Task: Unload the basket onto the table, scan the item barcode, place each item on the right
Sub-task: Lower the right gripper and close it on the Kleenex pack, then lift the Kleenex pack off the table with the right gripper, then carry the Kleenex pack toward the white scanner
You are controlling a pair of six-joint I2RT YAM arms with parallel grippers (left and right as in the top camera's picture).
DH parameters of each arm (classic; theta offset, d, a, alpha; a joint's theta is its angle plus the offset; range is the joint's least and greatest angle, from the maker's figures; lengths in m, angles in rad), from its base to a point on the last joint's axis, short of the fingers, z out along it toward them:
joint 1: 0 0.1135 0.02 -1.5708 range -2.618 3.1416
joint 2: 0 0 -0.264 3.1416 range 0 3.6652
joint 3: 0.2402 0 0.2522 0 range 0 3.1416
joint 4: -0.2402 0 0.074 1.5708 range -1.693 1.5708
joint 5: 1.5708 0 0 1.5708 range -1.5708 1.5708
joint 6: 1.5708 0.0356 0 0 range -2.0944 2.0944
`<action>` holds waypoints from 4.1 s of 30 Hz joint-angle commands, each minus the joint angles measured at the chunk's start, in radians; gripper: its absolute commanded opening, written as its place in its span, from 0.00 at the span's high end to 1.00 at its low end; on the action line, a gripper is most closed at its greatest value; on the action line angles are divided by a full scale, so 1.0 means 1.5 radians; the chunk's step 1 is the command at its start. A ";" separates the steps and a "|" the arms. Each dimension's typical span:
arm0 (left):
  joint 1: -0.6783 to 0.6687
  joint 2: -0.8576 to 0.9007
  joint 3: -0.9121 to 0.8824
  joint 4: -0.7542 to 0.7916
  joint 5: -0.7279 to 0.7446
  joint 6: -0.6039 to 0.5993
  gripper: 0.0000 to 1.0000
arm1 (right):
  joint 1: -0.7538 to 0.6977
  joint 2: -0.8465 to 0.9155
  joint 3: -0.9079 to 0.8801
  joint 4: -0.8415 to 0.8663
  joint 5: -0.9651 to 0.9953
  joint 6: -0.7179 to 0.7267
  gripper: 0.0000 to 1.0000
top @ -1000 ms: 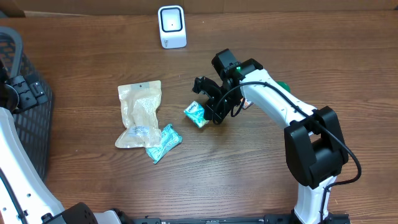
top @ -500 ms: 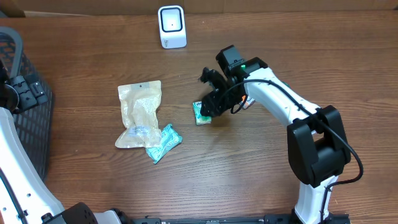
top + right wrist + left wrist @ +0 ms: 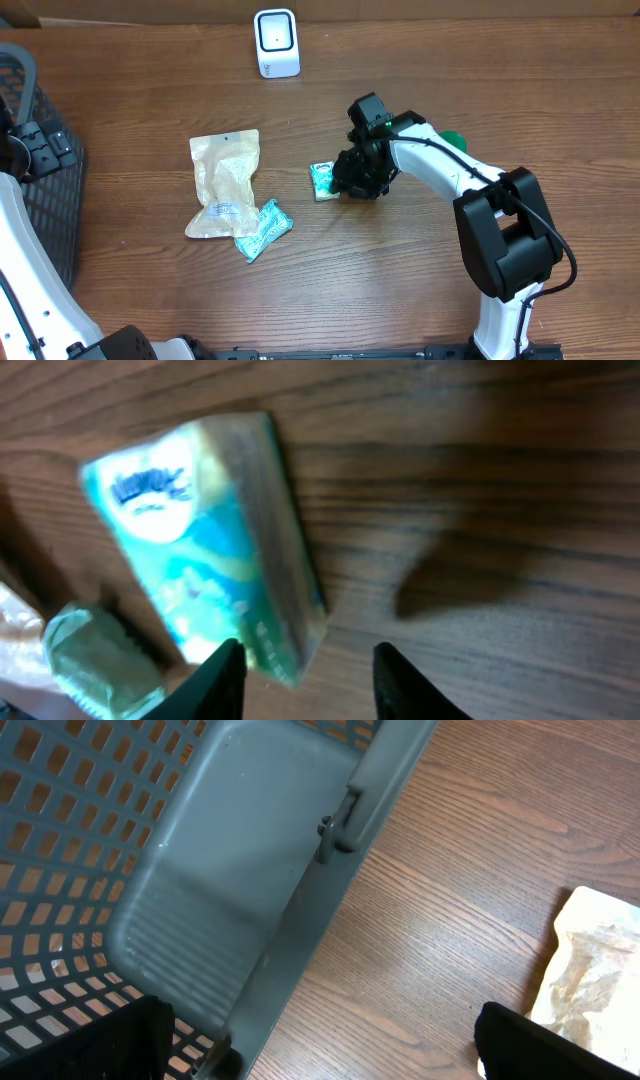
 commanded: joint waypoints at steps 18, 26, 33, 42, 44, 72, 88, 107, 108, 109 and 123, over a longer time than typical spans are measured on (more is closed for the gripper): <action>0.002 0.000 0.011 0.001 0.001 0.010 0.00 | 0.015 -0.015 -0.068 0.102 0.012 0.040 0.82; 0.002 0.000 0.011 0.001 0.001 0.010 0.01 | -0.010 -0.036 -0.064 0.102 -0.063 -0.008 0.96; 0.002 0.000 0.011 0.001 0.001 0.010 0.00 | -0.072 -0.121 -0.059 0.146 -0.333 -0.094 0.96; 0.002 0.000 0.011 0.001 0.001 0.010 0.00 | -0.156 -0.161 -0.059 0.329 -0.728 0.040 0.96; 0.002 0.000 0.011 0.001 0.001 0.010 0.00 | -0.166 -0.161 -0.059 0.345 -0.744 0.105 0.96; 0.002 0.000 0.011 0.001 0.001 0.010 0.01 | -0.176 -0.161 -0.059 0.392 -0.752 0.170 0.96; 0.002 0.000 0.011 0.001 0.001 0.010 0.01 | -0.168 -0.161 -0.060 0.108 -0.351 -0.043 0.96; 0.002 0.000 0.011 0.001 0.001 0.010 0.01 | -0.001 -0.151 0.369 -0.180 0.223 -0.089 0.96; 0.002 0.000 0.011 0.001 0.001 0.010 0.01 | 0.017 -0.143 0.406 -0.179 0.273 -0.092 0.96; 0.002 0.000 0.011 0.001 0.001 0.010 0.00 | 0.028 -0.137 0.427 -0.178 0.306 -0.095 0.96; 0.002 0.000 0.011 0.001 0.001 0.010 0.00 | 0.110 0.120 0.491 0.358 0.706 -0.562 0.96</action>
